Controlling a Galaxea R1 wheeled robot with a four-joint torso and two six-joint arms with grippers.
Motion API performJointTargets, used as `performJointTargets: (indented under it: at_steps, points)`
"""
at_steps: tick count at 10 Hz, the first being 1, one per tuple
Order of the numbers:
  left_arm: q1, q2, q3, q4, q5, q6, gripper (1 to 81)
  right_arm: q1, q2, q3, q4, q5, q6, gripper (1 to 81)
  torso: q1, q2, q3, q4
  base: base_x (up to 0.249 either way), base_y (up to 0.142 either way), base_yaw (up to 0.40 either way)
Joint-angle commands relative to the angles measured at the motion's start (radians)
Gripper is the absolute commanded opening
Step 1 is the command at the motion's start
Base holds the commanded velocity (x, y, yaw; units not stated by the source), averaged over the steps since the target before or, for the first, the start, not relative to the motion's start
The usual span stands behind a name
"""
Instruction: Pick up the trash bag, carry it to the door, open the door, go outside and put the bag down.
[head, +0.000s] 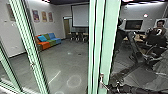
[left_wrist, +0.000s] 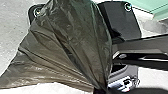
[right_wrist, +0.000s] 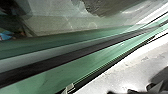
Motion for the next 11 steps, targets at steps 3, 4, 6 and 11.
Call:
performJointTargets:
  at_steps: [3, 4, 6, 11]
  points:
    - [-0.046, -0.018, 0.008, -0.011, 0.063, 0.000, 1.0, 0.097, 0.026, -0.116, -0.016, 0.014, 0.064, 81.1, 0.002, 0.000, 0.000, 0.000, 0.000, 0.000, 0.000]
    - [-0.046, -0.019, 0.008, -0.011, 0.063, 0.000, 1.0, 0.096, 0.026, -0.143, -0.020, 0.031, 0.059, 81.1, 0.002, 0.000, 0.000, 0.000, 0.000, 0.000, 0.000]
    - [-0.046, -0.021, 0.008, -0.009, 0.063, 0.000, 1.0, 0.106, 0.023, -0.175, -0.023, 0.032, 0.056, 81.1, 0.002, 0.000, 0.000, 0.000, 0.000, 0.000, 0.000]
    - [-0.046, -0.021, 0.008, -0.009, 0.066, 0.000, 1.0, 0.137, 0.023, -0.229, -0.053, 0.032, 0.038, 81.1, 0.002, 0.000, 0.000, 0.000, 0.000, 0.000, 0.000]
